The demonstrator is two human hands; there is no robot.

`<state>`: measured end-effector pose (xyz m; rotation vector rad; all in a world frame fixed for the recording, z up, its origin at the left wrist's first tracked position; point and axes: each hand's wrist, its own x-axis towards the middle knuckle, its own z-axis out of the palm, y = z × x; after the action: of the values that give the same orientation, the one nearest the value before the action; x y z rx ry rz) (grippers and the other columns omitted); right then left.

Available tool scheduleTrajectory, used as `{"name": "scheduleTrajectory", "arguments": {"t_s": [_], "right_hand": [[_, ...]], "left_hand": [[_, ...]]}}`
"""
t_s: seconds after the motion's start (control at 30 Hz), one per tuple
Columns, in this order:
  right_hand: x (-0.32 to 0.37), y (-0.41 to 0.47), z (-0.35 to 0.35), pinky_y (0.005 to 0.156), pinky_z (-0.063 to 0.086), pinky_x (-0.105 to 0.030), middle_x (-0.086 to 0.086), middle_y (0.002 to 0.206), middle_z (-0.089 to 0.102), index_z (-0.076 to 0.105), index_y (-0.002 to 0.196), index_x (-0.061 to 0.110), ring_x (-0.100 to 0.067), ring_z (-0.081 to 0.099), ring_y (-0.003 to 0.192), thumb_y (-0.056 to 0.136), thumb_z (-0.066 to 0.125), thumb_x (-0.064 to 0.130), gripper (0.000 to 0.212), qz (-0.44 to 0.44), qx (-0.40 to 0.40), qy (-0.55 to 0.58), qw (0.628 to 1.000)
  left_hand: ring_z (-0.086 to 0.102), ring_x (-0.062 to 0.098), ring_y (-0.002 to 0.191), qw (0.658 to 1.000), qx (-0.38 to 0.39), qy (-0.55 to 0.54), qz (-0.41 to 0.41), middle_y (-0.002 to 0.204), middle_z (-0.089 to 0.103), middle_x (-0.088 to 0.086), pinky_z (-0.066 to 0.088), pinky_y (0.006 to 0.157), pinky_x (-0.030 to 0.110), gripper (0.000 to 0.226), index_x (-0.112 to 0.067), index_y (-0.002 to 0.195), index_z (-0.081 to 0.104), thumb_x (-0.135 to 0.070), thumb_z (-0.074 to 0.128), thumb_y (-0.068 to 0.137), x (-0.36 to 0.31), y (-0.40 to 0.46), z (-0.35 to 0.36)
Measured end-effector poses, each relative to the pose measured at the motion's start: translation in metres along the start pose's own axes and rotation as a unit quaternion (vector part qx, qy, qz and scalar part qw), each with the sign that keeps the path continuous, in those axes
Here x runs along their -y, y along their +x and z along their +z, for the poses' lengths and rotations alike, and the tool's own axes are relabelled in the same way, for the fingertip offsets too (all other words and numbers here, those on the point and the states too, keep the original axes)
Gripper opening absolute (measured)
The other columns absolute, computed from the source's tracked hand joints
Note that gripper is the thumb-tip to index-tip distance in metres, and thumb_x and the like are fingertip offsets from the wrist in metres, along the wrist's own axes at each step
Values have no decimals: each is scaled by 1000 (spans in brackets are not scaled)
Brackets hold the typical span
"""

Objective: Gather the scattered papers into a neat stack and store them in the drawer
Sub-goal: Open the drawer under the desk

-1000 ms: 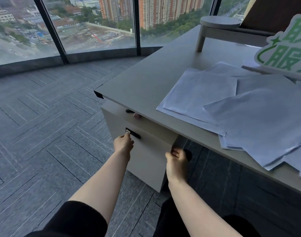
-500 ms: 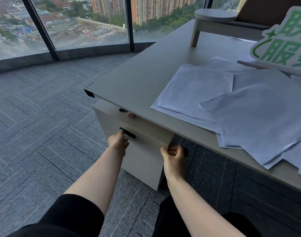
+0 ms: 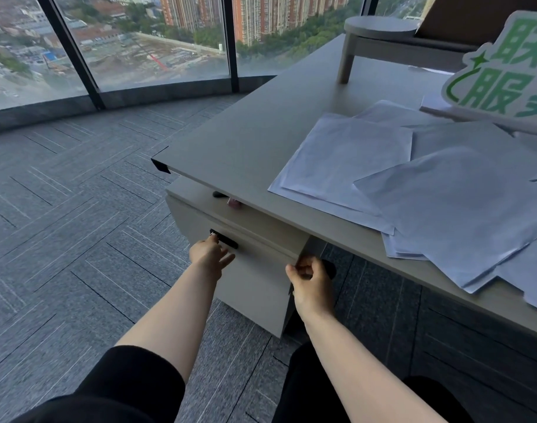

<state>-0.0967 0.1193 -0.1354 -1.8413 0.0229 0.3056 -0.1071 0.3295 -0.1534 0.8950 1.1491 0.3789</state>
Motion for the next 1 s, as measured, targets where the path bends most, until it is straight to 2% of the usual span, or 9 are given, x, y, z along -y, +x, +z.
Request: {"name": "scheduleTrajectory", "arguments": {"t_s": [0.1,0.17,0.27,0.37,0.47,0.63,0.73,0.87,1.0], "right_hand": [[0,-13,-4,64,45,-16,6,83,62,58,94,11,-10,58,73,88,70,18,15,-11,32,-14,999],[0,-23,-8,63,46,-18,3,83,62,58,94,12,-13,59,72,87,70,18,16,-12,71,-29,997],[-1,-37,-13,63,47,-23,3,79,59,58,93,10,-12,56,67,85,72,19,18,-17,133,-66,989],[0,-53,-13,60,47,-27,4,73,54,57,87,11,-11,52,59,83,73,19,19,-30,186,-102,977],[-3,-71,-9,65,51,-33,5,71,55,54,79,17,-14,54,64,79,75,28,24,-42,226,-157,961],[0,-102,-2,67,52,-37,3,64,59,56,75,11,-26,65,73,78,69,46,37,-64,278,-221,933],[0,-118,3,72,56,-43,-3,67,65,57,70,11,-30,67,77,74,67,50,40,-73,315,-225,919],[0,-137,13,74,56,-42,-3,70,67,58,68,15,-24,65,74,78,70,42,31,-88,361,-242,896],[2,-150,22,77,59,-44,-1,76,71,64,71,17,-24,69,80,77,72,35,21,-84,405,-243,878]], "left_hand": [[62,30,81,1000,-3,-2,-3,89,53,16,58,61,37,10,-3,90,51,-13,53,93,5,-6,-16],[62,28,77,1000,-8,1,2,90,54,15,58,66,38,14,-1,99,51,-14,53,94,8,-13,-30],[64,31,85,1000,-9,12,5,95,57,15,56,79,42,21,1,108,50,-16,52,96,12,-27,-55],[64,29,80,1000,-13,10,9,89,57,13,57,71,37,22,2,110,50,-15,52,96,15,-42,-81],[62,26,71,1000,-28,6,8,84,57,14,58,67,34,22,4,107,52,-15,54,95,19,-55,-108],[64,27,75,999,-44,-2,9,106,60,20,55,65,33,26,5,110,53,-15,56,94,29,-76,-154],[65,26,76,998,-58,-7,18,105,60,18,56,67,33,21,5,103,55,-13,57,93,33,-88,-178],[64,25,75,998,-65,-19,16,88,62,13,57,64,31,15,-1,85,56,-13,56,93,39,-101,-206],[65,25,74,997,-72,-38,17,80,63,12,59,54,25,17,-3,84,58,-15,53,96,44,-110,-226]]}}
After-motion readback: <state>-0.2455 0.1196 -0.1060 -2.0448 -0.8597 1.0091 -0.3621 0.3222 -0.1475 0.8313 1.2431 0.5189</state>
